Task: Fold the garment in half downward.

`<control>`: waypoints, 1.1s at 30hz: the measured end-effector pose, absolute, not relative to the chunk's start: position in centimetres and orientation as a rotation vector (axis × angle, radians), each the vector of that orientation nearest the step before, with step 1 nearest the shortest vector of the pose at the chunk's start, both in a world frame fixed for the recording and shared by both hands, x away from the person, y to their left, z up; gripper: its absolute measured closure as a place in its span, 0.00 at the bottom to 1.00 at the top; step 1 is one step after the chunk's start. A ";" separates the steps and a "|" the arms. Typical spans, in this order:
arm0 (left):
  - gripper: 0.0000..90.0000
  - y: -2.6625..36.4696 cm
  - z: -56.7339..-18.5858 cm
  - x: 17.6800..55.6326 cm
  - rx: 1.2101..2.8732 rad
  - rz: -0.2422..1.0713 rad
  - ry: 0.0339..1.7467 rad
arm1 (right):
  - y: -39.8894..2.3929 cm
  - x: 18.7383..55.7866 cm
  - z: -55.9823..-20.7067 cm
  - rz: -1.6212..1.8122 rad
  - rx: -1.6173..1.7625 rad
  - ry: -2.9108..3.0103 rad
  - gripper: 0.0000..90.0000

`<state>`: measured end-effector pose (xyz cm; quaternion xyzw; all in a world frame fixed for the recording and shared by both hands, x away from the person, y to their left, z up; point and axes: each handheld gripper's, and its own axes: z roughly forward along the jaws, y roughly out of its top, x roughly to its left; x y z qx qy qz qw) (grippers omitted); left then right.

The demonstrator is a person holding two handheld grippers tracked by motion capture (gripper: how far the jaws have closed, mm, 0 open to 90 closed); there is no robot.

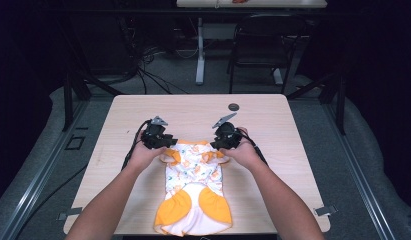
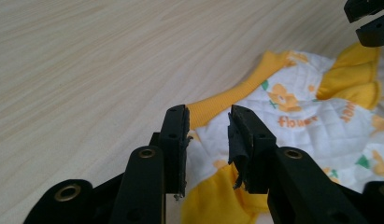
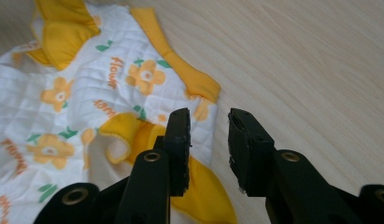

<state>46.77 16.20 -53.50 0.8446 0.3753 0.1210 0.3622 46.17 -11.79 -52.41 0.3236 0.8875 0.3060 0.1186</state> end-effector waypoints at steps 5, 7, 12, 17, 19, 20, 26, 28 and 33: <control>0.73 15.8 -54.7 47.2 2.206 0.293 0.979 | -11.4 47.1 -53.7 0.901 0.994 2.598 0.76; 0.73 15.6 -55.1 47.3 2.213 0.286 0.986 | -11.3 47.5 -54.2 0.889 1.012 2.599 0.75; 0.73 15.4 -55.7 47.4 2.236 0.290 0.988 | -11.0 47.9 -55.3 0.882 1.037 2.610 0.73; 0.74 15.3 -56.3 47.4 2.240 0.289 0.995 | -10.5 48.0 -55.9 0.850 1.037 2.625 0.72; 0.75 15.2 -56.3 47.4 2.246 0.296 0.994 | -10.4 48.0 -56.1 0.839 1.040 2.631 0.73; 0.75 15.2 -56.4 47.4 2.247 0.297 0.995 | -10.4 48.0 -56.2 0.833 1.038 2.636 0.73; 0.75 15.3 -56.8 47.4 2.261 0.299 0.997 | -10.3 48.0 -56.2 0.820 1.021 2.657 0.80; 0.75 15.6 -57.1 47.3 2.246 0.292 0.999 | -10.2 47.9 -56.2 0.820 1.023 2.661 0.82; 0.79 15.9 -57.2 47.2 2.227 0.285 1.003 | -10.2 47.9 -56.2 0.830 1.024 2.670 0.87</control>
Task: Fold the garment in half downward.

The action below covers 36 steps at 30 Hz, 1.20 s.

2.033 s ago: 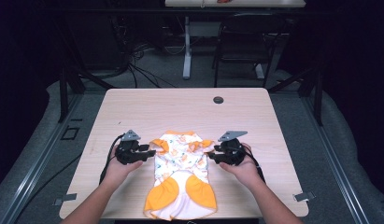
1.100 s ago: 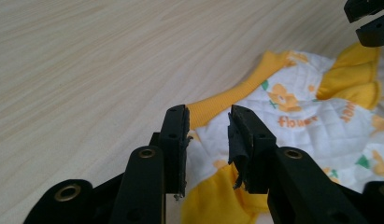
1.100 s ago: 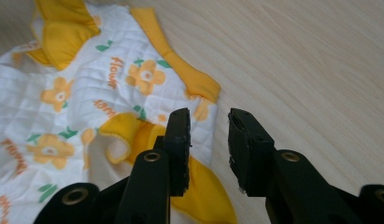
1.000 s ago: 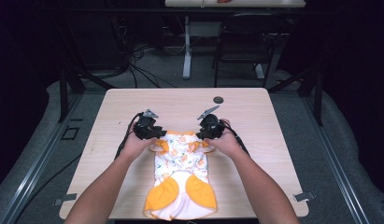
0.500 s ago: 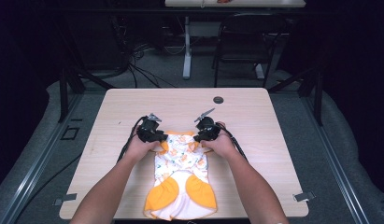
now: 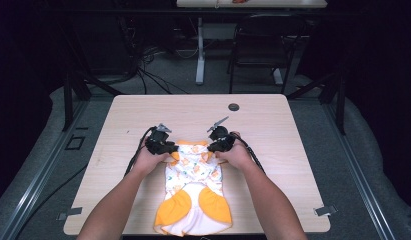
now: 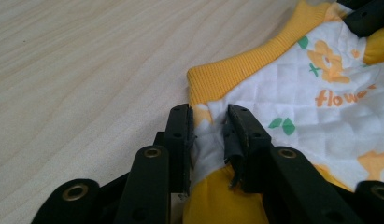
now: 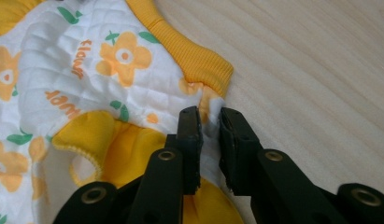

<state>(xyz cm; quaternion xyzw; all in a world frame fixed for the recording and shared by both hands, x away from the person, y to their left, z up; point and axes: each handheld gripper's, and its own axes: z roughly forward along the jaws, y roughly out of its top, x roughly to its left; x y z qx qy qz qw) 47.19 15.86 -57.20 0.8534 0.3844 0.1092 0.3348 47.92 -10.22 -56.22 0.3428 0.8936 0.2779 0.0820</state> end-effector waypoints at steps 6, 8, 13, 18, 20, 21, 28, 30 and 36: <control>0.91 15.7 -57.1 47.0 2.236 0.294 0.992 | -9.8 47.7 -56.1 0.812 1.011 2.673 0.98; 0.94 15.6 -57.0 47.0 2.245 0.291 0.989 | -9.8 47.6 -56.1 0.813 1.011 2.664 0.98; 0.98 15.5 -56.5 46.9 2.259 0.314 0.984 | -9.8 47.4 -55.8 0.807 0.988 2.645 0.99; 0.98 15.6 -55.9 46.9 2.253 0.325 0.976 | -9.9 47.2 -54.9 0.823 0.965 2.633 0.99; 0.98 15.7 -55.5 46.9 2.256 0.325 0.965 | -10.0 47.0 -54.6 0.849 0.967 2.623 0.99; 0.98 15.7 -55.4 46.9 2.247 0.329 0.967 | -10.1 47.0 -54.4 0.851 0.963 2.625 0.99; 0.98 15.8 -54.1 46.8 2.225 0.343 0.951 | -10.8 46.9 -53.3 0.899 0.975 2.603 0.99; 0.98 15.8 -53.5 46.8 2.215 0.353 0.949 | -11.0 46.8 -53.0 0.916 0.980 2.592 0.99; 0.98 15.8 -51.8 46.7 2.198 0.381 0.923 | -11.4 46.7 -51.6 0.944 0.979 2.566 0.99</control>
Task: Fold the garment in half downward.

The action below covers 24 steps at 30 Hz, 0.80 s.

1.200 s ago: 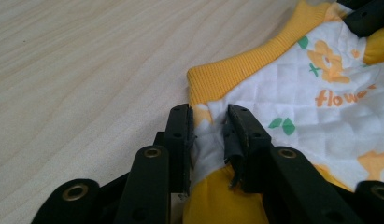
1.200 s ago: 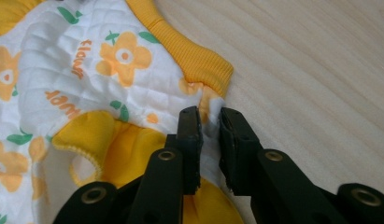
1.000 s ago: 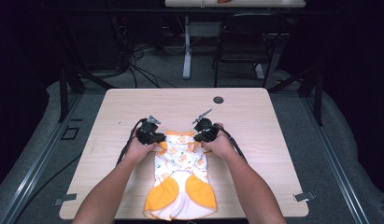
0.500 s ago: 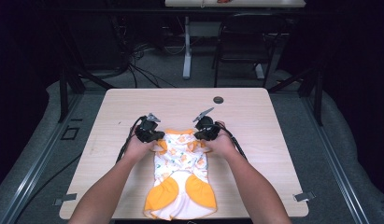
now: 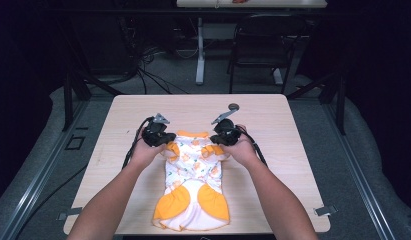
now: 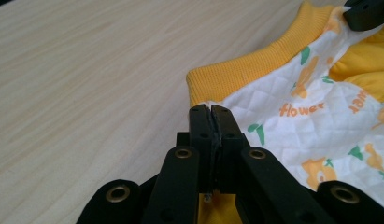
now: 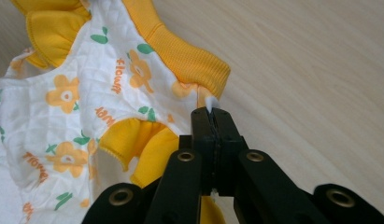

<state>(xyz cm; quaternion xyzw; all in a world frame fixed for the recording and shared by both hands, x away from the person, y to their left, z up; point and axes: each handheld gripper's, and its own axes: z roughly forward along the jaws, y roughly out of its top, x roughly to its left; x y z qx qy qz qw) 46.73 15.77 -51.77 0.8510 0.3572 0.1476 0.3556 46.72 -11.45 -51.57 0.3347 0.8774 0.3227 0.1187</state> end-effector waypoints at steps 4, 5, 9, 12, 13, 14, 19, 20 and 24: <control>0.98 15.8 -50.5 46.8 2.182 0.411 0.910 | -11.4 46.7 -50.0 0.955 0.937 2.539 0.99; 0.98 15.9 -50.1 46.9 2.179 0.416 0.909 | -11.4 46.7 -49.7 0.959 0.933 2.536 0.99; 0.98 16.0 -48.7 46.9 2.167 0.447 0.893 | -11.3 46.7 -48.3 0.962 0.910 2.512 0.99; 0.98 16.1 -47.6 46.9 2.158 0.462 0.886 | -11.2 46.7 -47.2 0.965 0.891 2.501 0.99; 0.98 16.1 -47.4 46.9 2.157 0.468 0.884 | -11.2 46.7 -46.9 0.971 0.886 2.493 0.99; 0.98 16.2 -47.0 46.9 2.149 0.472 0.880 | -11.2 46.7 -46.6 0.968 0.885 2.490 0.99; 0.98 16.3 -45.6 47.0 2.140 0.495 0.867 | -11.1 46.7 -45.1 0.983 0.860 2.457 0.99; 0.98 16.3 -45.4 46.9 2.133 0.497 0.867 | -11.1 46.7 -44.9 0.983 0.859 2.457 0.99; 0.98 16.3 -44.7 47.0 2.131 0.512 0.856 | -11.1 46.7 -44.1 0.993 0.852 2.437 0.99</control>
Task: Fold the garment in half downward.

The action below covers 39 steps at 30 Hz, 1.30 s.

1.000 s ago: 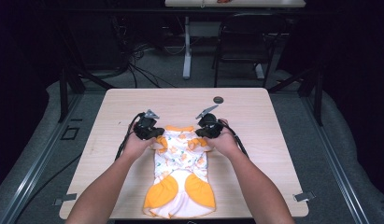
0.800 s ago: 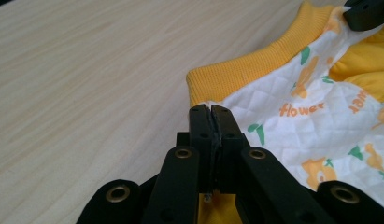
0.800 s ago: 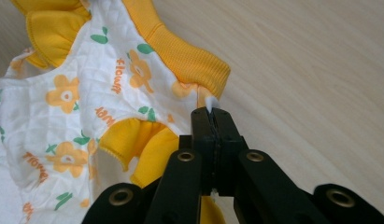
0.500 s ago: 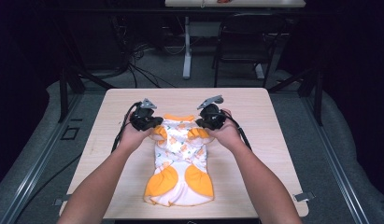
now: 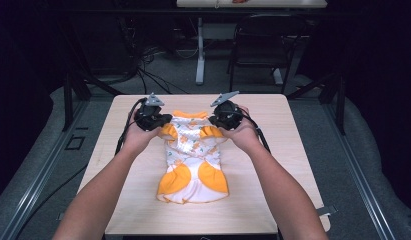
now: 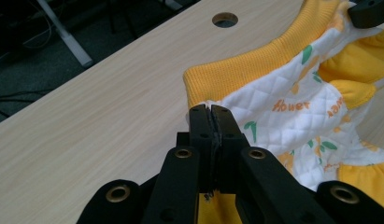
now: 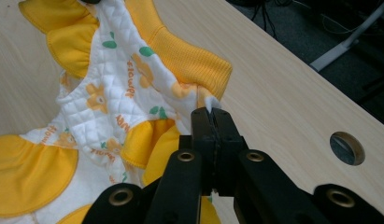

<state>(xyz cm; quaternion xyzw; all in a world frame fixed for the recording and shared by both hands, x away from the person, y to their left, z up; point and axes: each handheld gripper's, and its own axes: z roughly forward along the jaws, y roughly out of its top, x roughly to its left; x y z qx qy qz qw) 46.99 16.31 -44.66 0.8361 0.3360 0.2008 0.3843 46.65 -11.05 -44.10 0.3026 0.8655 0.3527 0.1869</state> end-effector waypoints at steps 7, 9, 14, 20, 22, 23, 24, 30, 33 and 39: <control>0.98 16.1 -43.7 47.0 2.109 0.545 0.856 | -11.1 46.6 -43.1 0.999 0.843 2.402 0.99; 0.98 16.2 -43.4 47.1 2.105 0.551 0.854 | -11.1 46.6 -42.7 1.000 0.838 2.392 0.99; 0.98 16.1 -41.7 47.1 2.049 0.579 0.848 | -11.3 46.6 -41.2 1.037 0.824 2.343 0.99; 0.98 15.9 -41.1 46.6 2.061 0.611 0.806 | -11.8 46.4 -40.4 1.073 0.826 2.300 0.99; 0.98 15.8 -41.5 46.4 2.075 0.608 0.805 | -11.8 46.1 -40.8 1.046 0.811 2.314 0.99; 0.98 15.8 -41.7 46.4 2.082 0.608 0.802 | -11.7 45.9 -41.0 1.030 0.800 2.321 0.99; 0.98 15.7 -42.0 46.3 2.097 0.608 0.798 | -11.7 45.9 -41.2 1.025 0.791 2.324 0.99; 0.98 15.7 -43.1 45.4 2.122 0.587 0.774 | -11.6 45.0 -42.3 0.974 0.739 2.365 0.99; 0.98 15.7 -43.4 45.0 2.127 0.573 0.762 | -11.8 44.6 -42.7 0.961 0.733 2.382 0.99; 0.98 15.6 -44.1 44.3 2.146 0.549 0.740 | -12.0 43.9 -43.5 0.944 0.715 2.405 0.99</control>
